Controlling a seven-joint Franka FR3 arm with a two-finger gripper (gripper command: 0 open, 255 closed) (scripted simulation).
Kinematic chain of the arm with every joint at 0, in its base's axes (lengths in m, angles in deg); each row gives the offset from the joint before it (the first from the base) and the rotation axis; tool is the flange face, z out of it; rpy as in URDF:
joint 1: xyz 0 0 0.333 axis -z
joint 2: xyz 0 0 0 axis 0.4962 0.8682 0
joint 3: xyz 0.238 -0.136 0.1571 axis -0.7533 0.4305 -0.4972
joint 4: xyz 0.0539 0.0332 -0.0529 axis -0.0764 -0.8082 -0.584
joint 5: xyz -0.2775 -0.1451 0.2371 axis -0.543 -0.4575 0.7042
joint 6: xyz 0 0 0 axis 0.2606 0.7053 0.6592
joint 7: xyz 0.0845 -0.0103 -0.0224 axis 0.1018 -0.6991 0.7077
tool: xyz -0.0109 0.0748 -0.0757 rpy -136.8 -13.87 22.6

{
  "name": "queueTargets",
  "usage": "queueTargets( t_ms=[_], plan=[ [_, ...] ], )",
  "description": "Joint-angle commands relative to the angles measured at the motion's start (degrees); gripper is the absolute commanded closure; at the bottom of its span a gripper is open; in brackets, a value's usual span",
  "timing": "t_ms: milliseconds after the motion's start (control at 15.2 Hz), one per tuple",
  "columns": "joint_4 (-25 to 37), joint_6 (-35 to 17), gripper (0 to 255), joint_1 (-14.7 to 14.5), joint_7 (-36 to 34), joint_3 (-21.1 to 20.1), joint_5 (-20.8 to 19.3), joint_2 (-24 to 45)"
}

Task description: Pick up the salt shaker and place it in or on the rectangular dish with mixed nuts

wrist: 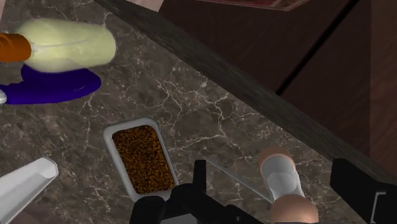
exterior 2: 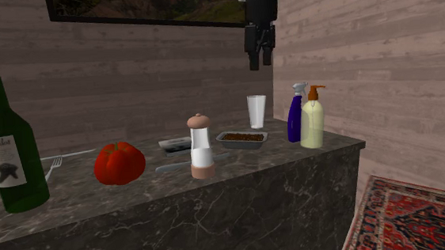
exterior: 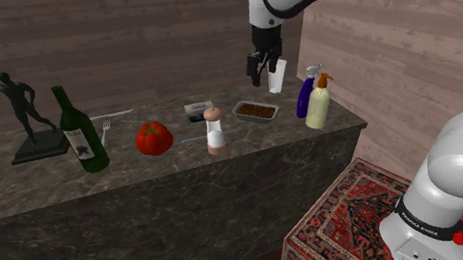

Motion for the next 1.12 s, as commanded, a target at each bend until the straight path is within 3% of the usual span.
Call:
queueTargets(
  t_ms=[0, 528, 990, 1056],
  plan=[
    [3.1, -1.1, 0, -0.1, -1.7, -1.1, -0.5, 4.7],
    [16.6, -3.3, 0, -1.6, -7.6, -3.5, -4.0, 22.7],
    [33.5, -1.5, 0, -4.8, -11.4, -3.8, -7.5, 39.6],
    [33.5, -1.5, 0, -4.9, -11.4, -3.8, -7.5, 39.6]
  ],
)
